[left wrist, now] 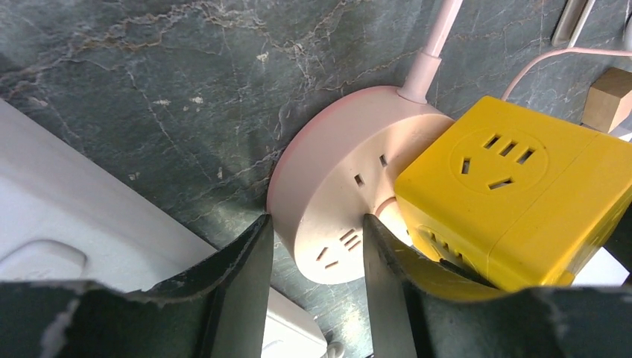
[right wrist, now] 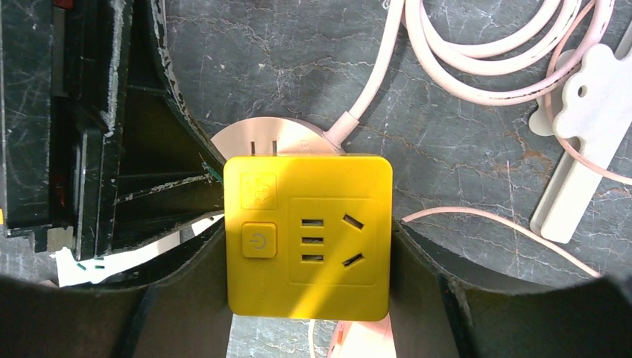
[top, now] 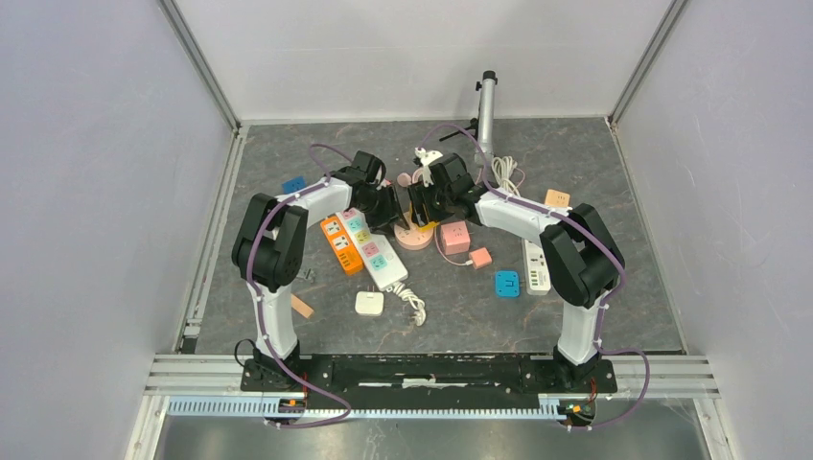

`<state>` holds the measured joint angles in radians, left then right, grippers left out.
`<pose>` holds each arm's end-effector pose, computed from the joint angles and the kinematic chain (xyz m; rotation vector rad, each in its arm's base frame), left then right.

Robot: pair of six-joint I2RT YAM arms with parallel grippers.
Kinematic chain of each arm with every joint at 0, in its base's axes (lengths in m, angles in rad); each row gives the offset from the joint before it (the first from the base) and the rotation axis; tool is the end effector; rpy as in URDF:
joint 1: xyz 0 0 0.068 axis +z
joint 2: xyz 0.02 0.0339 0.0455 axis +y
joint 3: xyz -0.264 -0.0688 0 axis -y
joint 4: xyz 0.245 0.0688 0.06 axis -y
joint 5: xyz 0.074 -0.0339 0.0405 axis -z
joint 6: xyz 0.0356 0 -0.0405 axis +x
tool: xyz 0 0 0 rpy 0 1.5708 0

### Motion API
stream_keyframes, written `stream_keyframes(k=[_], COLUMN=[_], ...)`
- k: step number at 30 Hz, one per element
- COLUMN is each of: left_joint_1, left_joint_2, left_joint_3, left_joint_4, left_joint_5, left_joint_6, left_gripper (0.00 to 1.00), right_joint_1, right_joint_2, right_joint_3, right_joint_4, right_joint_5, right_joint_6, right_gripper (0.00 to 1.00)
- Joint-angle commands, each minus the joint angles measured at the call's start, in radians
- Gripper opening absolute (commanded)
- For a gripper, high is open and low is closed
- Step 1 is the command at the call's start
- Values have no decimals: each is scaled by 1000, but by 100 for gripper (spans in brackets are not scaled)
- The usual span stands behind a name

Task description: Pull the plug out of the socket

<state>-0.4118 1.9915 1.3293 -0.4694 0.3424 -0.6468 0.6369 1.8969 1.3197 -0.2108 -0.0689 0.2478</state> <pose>0.3651 -0.1725 0.1538 -0.2242 2.8340 -0.7441 0.3361 0.2517 0.2025 -0.5006 2.3630 0.5019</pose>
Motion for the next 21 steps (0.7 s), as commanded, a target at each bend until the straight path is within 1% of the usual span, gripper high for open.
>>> stream_keyframes(k=[1,5,10,12,16,21], left_joint_1=[-22,-42,-45,-47,-47,-47], left_joint_2=[92,125,144,151,155,169], left_joint_3=[-52,-20,-13,-8,-4,-6], left_joint_4=[-108,-176,-202,-210,-220,-225], left_joint_5=[-125,-181,-206,-218,-233,-259], left_joint_6=[3,16,21,25,29,30], left_gripper=[43,40,39,39,38,35], right_joint_1=[37,24,6,1,-5,-31], right_joint_2=[-71,-92,-111,-114,-131,-165], right_joint_3=[69,85,90,92,104,85], right_joint_4=[186,224,264,263,217,257], right_joint_5=[-187,-220,-242,-238,-160,-150], right_joint_6=[107,161,192,191,145,121], right_gripper=[0,0,0,0,0,0])
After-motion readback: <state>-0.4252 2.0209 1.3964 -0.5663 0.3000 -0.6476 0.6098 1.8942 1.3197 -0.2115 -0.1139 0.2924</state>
